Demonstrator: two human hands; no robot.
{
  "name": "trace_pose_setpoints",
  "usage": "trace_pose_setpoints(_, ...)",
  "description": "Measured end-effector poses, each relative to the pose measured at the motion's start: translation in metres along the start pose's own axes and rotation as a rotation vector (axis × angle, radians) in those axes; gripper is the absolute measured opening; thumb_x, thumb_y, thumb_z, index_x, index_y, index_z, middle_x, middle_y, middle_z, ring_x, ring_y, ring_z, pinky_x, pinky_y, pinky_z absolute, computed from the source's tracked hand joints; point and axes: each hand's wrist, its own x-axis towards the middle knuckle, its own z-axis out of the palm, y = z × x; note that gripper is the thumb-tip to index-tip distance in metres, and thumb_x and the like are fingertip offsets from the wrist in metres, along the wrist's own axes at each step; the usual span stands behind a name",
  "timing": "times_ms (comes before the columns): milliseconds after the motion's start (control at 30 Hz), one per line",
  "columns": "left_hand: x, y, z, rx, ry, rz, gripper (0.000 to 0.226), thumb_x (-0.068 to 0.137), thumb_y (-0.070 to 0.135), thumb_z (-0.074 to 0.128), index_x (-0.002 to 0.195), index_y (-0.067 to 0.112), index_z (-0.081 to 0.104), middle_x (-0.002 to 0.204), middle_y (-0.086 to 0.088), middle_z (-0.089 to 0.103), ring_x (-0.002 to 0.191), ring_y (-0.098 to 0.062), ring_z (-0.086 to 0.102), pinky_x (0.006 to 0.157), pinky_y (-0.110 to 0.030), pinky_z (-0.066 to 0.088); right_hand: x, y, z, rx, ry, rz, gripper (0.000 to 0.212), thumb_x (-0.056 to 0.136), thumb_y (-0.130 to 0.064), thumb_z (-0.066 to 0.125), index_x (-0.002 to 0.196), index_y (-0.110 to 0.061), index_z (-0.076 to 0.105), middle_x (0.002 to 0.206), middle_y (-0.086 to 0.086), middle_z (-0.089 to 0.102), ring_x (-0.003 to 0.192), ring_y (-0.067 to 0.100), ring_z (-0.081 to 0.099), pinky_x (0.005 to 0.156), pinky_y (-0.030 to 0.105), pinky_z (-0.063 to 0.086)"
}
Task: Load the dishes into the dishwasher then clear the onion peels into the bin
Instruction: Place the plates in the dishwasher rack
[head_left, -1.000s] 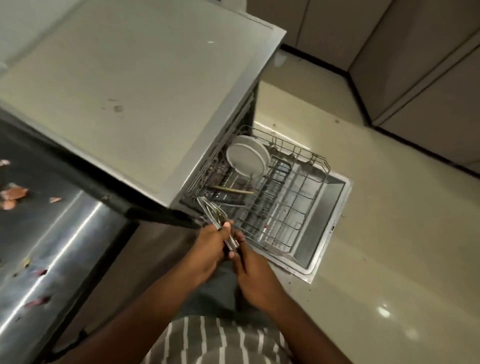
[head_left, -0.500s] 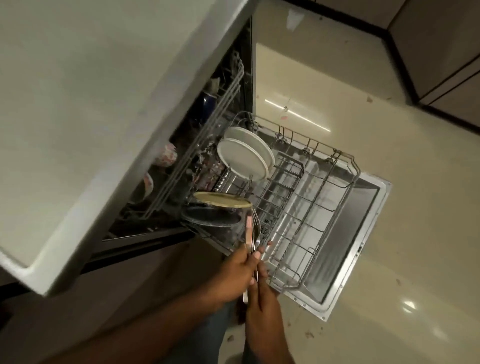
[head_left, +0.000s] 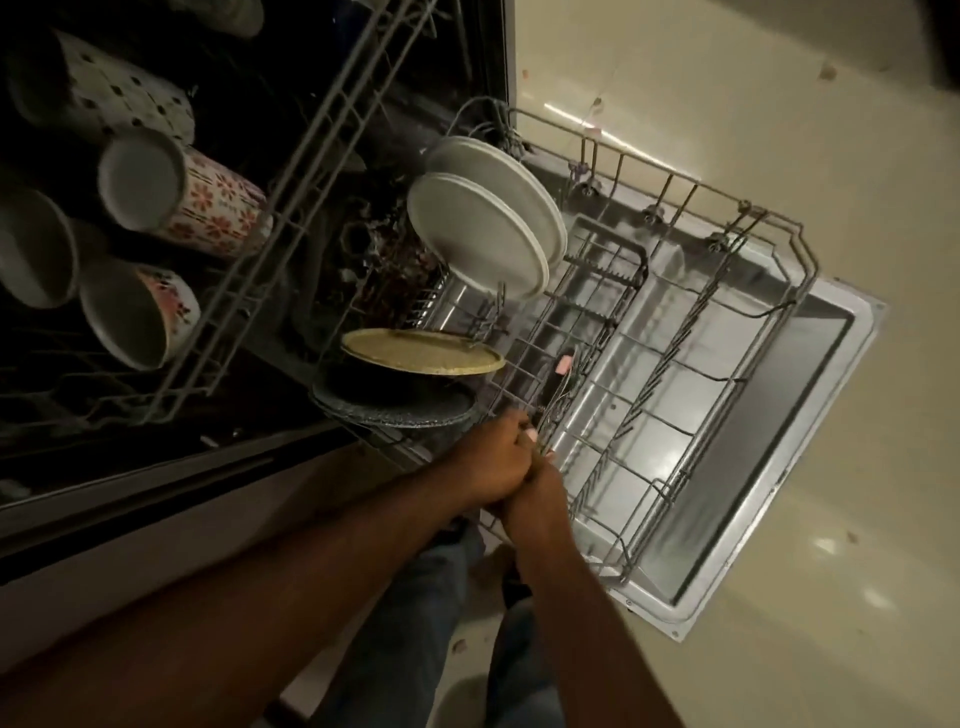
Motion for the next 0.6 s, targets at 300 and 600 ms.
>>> trace_pose_setpoints(300,0.013,-0.052,-0.002,-0.090,0.074,0.028,0.034,0.110,0.028,0.046,0.142,0.023,0.057,0.128,-0.001,0.068,0.109,-0.015,0.065,0.089,-0.033,0.053,0.093,-0.009,0.018,0.007,0.144,0.130,0.017,0.108,-0.024,0.053,0.107,-0.009,0.062,0.096,0.008,0.071,0.080,0.018,0.070,0.057,0.024,0.052)
trace_pose_setpoints(600,0.012,-0.075,-0.004,-0.127,0.025,-0.025,0.029,0.109,0.027,0.049,0.133,0.023,0.065,0.125,0.001,0.070,0.115,-0.015,0.065,0.102,-0.044,0.052,0.120,-0.022,0.033,-0.137,0.150,0.125,0.021,0.104,-0.030,0.061,0.108,-0.009,0.067,0.095,0.006,0.070,0.078,0.019,0.068,0.070,0.038,0.059)
